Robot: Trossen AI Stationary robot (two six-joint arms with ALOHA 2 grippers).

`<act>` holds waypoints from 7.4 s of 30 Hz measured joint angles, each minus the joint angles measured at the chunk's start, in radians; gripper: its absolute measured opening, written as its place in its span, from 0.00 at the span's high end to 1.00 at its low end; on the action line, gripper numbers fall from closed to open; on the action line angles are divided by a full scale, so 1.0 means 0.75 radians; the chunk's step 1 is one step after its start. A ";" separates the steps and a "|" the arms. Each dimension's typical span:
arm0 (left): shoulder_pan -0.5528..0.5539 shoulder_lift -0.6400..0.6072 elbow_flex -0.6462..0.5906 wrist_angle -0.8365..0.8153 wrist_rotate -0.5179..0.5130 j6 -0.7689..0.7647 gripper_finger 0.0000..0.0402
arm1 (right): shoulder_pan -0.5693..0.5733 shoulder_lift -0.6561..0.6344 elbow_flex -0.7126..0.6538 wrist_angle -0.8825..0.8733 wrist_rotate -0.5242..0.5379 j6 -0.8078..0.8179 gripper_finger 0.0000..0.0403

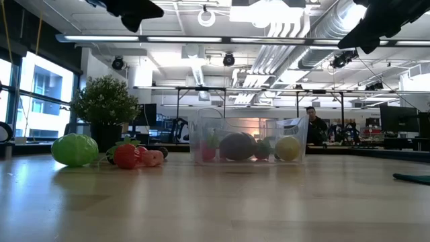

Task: Pick and placing Produce into tupperware
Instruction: Put the pink peach into the transparent bin

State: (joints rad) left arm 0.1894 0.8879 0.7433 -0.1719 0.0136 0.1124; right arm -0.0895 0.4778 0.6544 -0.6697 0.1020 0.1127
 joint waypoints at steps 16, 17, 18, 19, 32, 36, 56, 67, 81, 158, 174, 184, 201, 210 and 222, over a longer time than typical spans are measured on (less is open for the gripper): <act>0.231 0.229 0.700 -1.343 -0.243 -0.187 0.99 | 0.000 -0.001 0.000 0.000 0.000 0.000 0.95; 0.249 0.269 0.714 -1.398 -0.229 -0.195 0.99 | 0.000 -0.001 0.000 0.000 0.000 0.000 0.95; 0.262 0.305 0.719 -1.425 -0.205 -0.196 0.99 | 0.000 -0.001 0.000 0.000 0.000 0.002 0.95; 0.270 0.339 0.718 -1.441 -0.184 -0.196 0.99 | 0.000 -0.001 0.000 0.000 0.000 0.003 0.95; 0.272 0.816 0.691 -1.383 -0.087 -0.116 0.99 | 0.001 -0.001 -0.001 0.000 0.000 0.000 0.95; 0.272 0.885 0.691 -1.326 -0.045 -0.079 0.99 | 0.000 -0.001 -0.001 0.001 0.001 0.002 0.95; 0.396 0.864 0.353 -1.015 0.185 -0.264 0.57 | 0.000 0.000 -0.001 0.000 0.000 0.002 0.95; 0.393 0.864 0.249 -0.831 0.141 -0.382 0.47 | 0.001 -0.001 -0.001 0.000 0.000 0.002 0.95; 0.393 0.872 0.210 -0.770 0.094 -0.393 0.45 | 0.000 -0.001 -0.001 0.000 0.000 0.000 0.95; 0.325 0.621 0.211 -0.279 0.250 -0.250 0.70 | 0.000 0.000 -0.001 -0.001 0.000 0.003 0.95; 0.233 0.577 0.265 0.294 0.549 -0.064 0.70 | 0.000 -0.001 -0.001 -0.001 -0.004 0.003 0.95; 0.173 0.846 0.642 -0.066 0.555 0.161 0.70 | 0.001 -0.001 -0.001 0.000 -0.006 0.001 0.95; 0.094 1.259 0.801 -0.320 0.423 0.340 0.70 | 0.000 -0.001 -0.001 -0.001 -0.005 0.002 0.95; 0.096 1.371 0.801 -0.411 0.207 0.380 0.70 | 0.000 0.000 -0.001 -0.001 -0.005 0.003 0.95; 0.096 1.374 0.802 -0.424 0.200 0.381 0.70 | 0.000 0.000 -0.001 -0.001 -0.005 0.002 0.95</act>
State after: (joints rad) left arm 0.2615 1.9186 1.3449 -0.4896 0.1635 0.3984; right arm -0.0895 0.4776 0.6537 -0.6701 0.0984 0.1143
